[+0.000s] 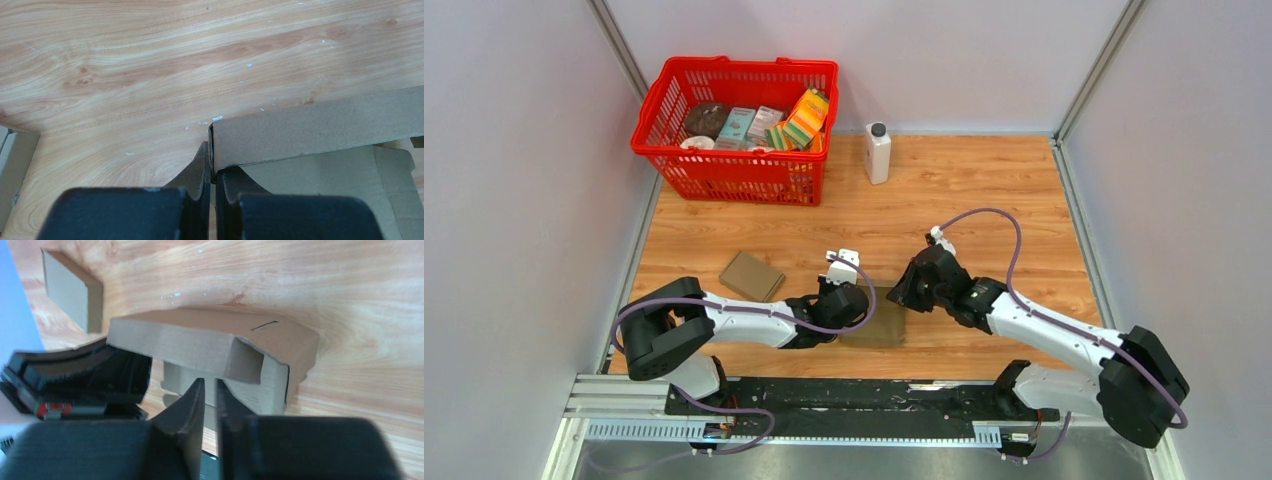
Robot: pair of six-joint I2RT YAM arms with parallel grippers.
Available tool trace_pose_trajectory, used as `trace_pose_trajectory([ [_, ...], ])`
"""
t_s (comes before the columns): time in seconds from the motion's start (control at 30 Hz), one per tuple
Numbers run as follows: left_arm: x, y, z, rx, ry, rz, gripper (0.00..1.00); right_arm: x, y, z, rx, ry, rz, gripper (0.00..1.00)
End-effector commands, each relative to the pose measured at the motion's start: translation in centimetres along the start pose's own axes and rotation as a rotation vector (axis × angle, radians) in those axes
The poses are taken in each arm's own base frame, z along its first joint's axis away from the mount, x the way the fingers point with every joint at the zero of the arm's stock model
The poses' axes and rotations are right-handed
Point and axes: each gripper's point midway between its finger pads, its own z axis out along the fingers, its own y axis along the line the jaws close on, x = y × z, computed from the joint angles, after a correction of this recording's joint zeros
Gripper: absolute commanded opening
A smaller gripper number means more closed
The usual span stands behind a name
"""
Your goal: Fold the paper box
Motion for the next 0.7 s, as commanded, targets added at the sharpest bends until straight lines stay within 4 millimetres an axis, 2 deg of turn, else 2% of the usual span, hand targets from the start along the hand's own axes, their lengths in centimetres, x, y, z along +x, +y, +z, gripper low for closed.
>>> trace_pose_trajectory([
  [0.0, 0.2, -0.2, -0.4, 0.014, 0.016, 0.024, 0.00, -2.0, 0.2, -2.7, 0.005, -0.054, -0.336, 0.22],
  [0.1, 0.2, 0.1, -0.5, 0.009, 0.011, 0.021, 0.00, -1.6, -3.4, -3.7, 0.118, -0.019, -0.481, 0.30],
  [0.17, 0.1, 0.1, -0.6, 0.013, 0.010, 0.022, 0.00, -1.3, -3.9, -4.0, 0.104, -0.016, -0.522, 0.37],
  [0.2, 0.0, 0.0, -0.6, 0.016, 0.008, 0.022, 0.00, -1.7, -4.6, -4.0, 0.132, -0.035, -0.527, 0.38],
  [0.4, 0.0, 0.3, -0.7, 0.007, 0.011, 0.028, 0.00, -3.1, -5.5, -3.2, 0.204, -0.088, -0.542, 0.42],
  [0.5, 0.1, 0.3, -0.7, 0.006, 0.013, 0.029, 0.00, -3.3, -4.7, -1.9, 0.190, -0.074, -0.542, 0.38],
  [0.53, 0.1, 0.4, -0.7, 0.004, 0.012, 0.029, 0.00, -3.2, -4.8, -1.4, 0.200, -0.064, -0.545, 0.32],
  [0.6, 0.0, 0.3, -0.7, 0.004, 0.012, 0.029, 0.00, -3.2, -4.2, -0.8, 0.188, -0.057, -0.538, 0.27],
  [0.67, -0.2, 0.3, -0.8, 0.006, 0.007, 0.026, 0.00, -3.2, -3.1, -0.7, 0.163, -0.051, -0.510, 0.15],
])
